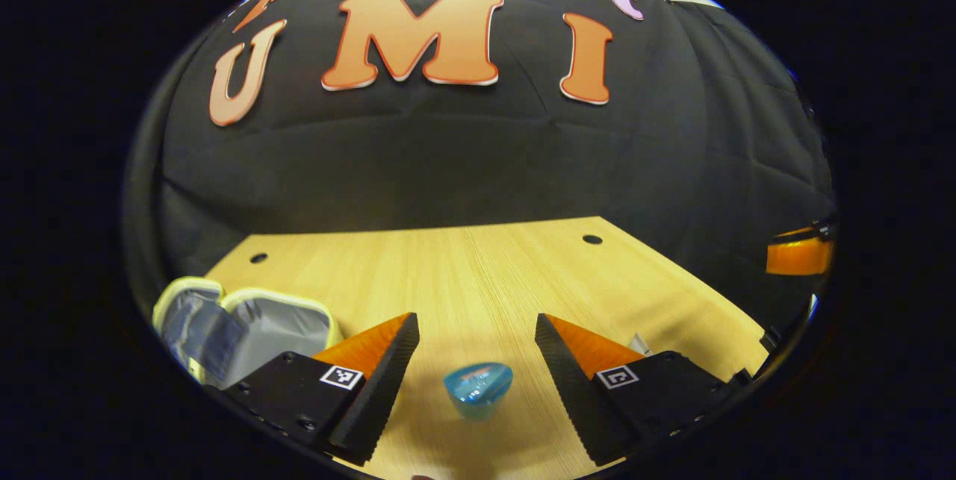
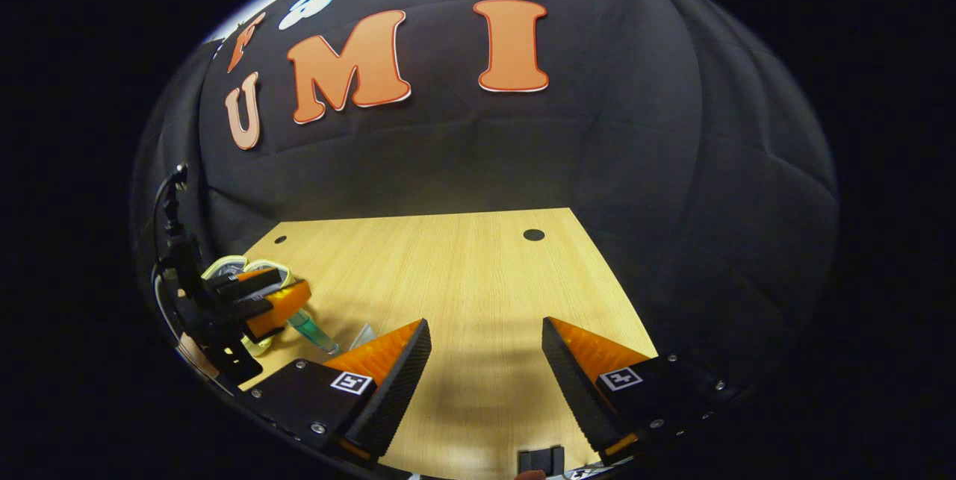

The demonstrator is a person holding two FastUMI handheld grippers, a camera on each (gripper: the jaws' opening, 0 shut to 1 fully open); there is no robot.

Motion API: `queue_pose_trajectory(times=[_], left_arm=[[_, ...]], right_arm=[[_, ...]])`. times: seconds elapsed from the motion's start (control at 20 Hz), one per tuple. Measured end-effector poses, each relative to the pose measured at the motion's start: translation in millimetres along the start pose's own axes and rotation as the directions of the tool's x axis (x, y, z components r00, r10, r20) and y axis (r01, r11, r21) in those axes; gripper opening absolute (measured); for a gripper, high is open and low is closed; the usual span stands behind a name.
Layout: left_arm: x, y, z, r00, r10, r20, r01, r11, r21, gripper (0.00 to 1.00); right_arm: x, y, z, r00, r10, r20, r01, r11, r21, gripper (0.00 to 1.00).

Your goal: First open the suitcase, pack the skin care products into it, and then close the suitcase.

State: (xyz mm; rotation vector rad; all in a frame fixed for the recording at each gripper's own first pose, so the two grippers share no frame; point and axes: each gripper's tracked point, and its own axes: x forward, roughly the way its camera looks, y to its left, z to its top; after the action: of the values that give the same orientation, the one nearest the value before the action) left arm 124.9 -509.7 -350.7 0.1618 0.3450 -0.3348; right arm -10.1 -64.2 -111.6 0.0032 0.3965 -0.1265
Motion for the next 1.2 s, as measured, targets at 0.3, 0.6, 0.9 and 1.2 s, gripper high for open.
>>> queue_pose_trajectory(times=[0.3, 0.6, 0.9, 1.2], left_arm=[[27.4, 13.6, -63.4, 0.988, 0.079, -0.133, -0.079, 0.997, -0.001, 0.96], [31.6, -8.9, -88.7, 0.958, 0.000, -0.286, -0.018, 0.998, -0.059, 0.49], [-45.4, -28.3, -57.5, 0.946, -0.085, -0.314, 0.044, 0.990, -0.137, 0.49], [-128.2, -5.3, -32.8, 0.953, -0.101, -0.285, 0.038, 0.975, -0.219, 0.49]], right_arm=[[5.1, -7.2, -8.9, 1.000, 0.006, -0.028, -0.006, 1.000, -0.007, 0.95], [5.2, 16.4, -20.0, 0.997, 0.055, -0.050, -0.056, 0.998, -0.028, 0.95], [11.4, 74.9, -20.9, 0.986, 0.167, -0.009, -0.167, 0.983, -0.074, 0.95], [44.1, 142.8, -47.0, 0.949, 0.295, -0.109, -0.304, 0.949, -0.080, 0.95]])
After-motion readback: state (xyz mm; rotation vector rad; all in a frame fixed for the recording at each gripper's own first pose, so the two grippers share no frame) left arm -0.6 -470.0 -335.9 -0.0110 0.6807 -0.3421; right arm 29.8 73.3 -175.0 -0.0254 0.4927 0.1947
